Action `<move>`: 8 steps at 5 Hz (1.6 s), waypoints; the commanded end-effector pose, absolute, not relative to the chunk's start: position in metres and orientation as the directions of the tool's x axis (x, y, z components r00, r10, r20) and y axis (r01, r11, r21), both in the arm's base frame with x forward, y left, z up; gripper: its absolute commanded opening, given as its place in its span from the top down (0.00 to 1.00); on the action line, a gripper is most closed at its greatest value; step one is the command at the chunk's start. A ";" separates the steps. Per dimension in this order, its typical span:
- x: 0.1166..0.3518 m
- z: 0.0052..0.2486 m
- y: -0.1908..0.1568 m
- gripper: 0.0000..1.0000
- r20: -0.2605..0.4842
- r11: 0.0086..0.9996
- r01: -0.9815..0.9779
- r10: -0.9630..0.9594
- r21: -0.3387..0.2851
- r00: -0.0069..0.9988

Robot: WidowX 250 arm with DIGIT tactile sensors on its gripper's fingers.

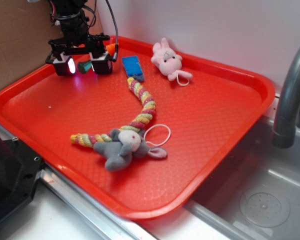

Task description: Grab the carrot.

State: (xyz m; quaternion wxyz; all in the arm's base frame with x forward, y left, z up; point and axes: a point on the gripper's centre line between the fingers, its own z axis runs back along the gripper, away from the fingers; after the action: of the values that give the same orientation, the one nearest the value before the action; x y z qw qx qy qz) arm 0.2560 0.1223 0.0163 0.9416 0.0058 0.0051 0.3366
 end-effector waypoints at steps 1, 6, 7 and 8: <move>0.257 0.022 0.128 1.00 0.026 0.774 -0.633 0.632 0.009 0.774; 0.224 0.086 0.066 1.00 0.117 0.912 -0.409 0.407 -0.001 0.906; 0.215 0.128 0.023 1.00 0.293 0.973 -0.221 0.193 0.065 0.936; 0.203 0.179 -0.001 1.00 0.229 0.984 -0.151 0.126 0.094 0.965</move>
State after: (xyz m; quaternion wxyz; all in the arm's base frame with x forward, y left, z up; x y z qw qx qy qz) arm 0.2084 -0.0081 0.1663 0.9919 0.0584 -0.0877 0.0713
